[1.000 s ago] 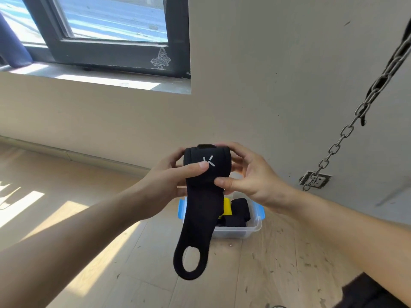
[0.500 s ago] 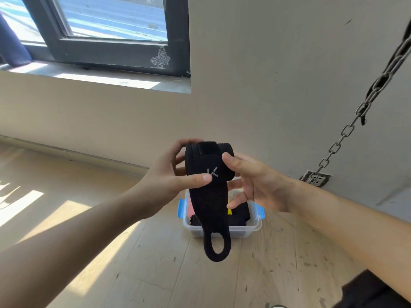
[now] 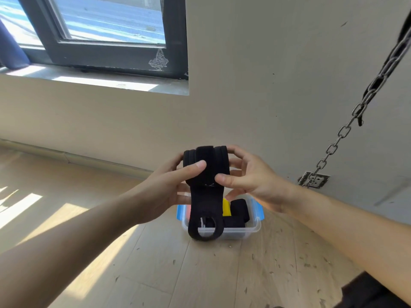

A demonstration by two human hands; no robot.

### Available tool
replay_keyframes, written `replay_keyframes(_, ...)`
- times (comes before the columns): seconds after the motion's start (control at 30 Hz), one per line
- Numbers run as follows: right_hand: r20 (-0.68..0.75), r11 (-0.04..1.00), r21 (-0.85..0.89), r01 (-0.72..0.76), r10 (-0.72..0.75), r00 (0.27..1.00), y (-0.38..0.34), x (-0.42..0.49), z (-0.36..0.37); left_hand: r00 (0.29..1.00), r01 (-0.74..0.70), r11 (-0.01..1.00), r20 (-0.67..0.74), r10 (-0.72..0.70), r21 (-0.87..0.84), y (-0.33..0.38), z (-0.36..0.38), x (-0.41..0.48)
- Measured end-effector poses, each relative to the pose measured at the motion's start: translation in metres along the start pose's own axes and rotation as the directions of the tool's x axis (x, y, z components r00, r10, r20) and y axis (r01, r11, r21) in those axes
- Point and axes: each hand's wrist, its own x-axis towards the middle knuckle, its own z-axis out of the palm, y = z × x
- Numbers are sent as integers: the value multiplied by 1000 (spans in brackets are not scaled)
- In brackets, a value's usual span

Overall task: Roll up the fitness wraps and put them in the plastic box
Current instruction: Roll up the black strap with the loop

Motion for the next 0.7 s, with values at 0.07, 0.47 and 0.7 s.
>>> replay_keyframes(0.07,19,999,-39,22,-21,1000,1,0,1,1000,-8,999,-18,7,-37,-1,0,1)
replay_keyframes(0.47,179,949,143,-282,256,950,-8,-1,0,979,-179,981,-81,185,79,-8,-7,5)
replay_keyframes(0.7,135,961,157,-228,207,969,-4,-1,0,976,-212,966,-24,218,148,-11,-5,4)
